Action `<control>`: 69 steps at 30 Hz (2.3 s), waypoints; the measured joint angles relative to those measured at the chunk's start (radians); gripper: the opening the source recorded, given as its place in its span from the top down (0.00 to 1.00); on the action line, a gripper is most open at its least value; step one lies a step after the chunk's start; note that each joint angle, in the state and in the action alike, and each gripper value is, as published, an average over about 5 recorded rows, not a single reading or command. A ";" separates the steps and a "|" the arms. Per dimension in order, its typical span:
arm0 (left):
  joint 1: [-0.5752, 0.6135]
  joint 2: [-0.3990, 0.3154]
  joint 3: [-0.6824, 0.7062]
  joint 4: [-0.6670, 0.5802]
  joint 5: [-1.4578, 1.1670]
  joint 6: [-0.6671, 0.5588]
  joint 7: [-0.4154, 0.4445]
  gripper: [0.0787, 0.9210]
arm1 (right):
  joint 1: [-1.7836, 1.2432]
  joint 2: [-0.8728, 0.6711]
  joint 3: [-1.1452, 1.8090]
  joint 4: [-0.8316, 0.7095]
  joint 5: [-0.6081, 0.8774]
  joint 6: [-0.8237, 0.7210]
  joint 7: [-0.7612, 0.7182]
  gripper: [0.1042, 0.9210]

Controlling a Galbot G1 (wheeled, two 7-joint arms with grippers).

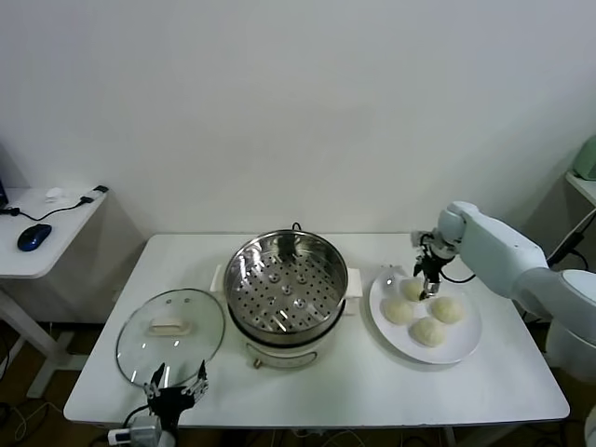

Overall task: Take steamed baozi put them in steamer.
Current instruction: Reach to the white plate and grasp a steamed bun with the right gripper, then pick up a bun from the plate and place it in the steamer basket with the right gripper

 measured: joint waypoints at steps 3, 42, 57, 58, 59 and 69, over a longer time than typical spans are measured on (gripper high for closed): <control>0.001 0.000 0.000 -0.001 0.000 0.001 -0.003 0.12 | 0.005 0.001 0.000 0.001 -0.004 -0.002 -0.004 0.33; 0.021 -0.003 0.007 -0.040 0.010 0.018 -0.032 0.12 | 0.493 0.249 -0.396 0.629 -0.019 0.545 0.057 0.34; -0.001 -0.003 0.009 -0.017 0.008 0.018 -0.036 0.12 | 0.305 0.364 -0.278 0.392 -0.274 0.686 0.160 0.24; -0.002 -0.003 0.009 -0.016 0.008 0.018 -0.036 0.12 | 0.301 0.368 -0.274 0.382 -0.278 0.692 0.163 0.21; -0.003 -0.003 0.009 -0.015 0.007 0.018 -0.036 0.12 | 0.298 0.371 -0.271 0.373 -0.281 0.696 0.166 0.18; -0.003 -0.002 0.008 -0.014 0.008 0.021 -0.038 0.12 | 0.384 0.330 -0.298 0.396 -0.128 0.695 0.117 0.12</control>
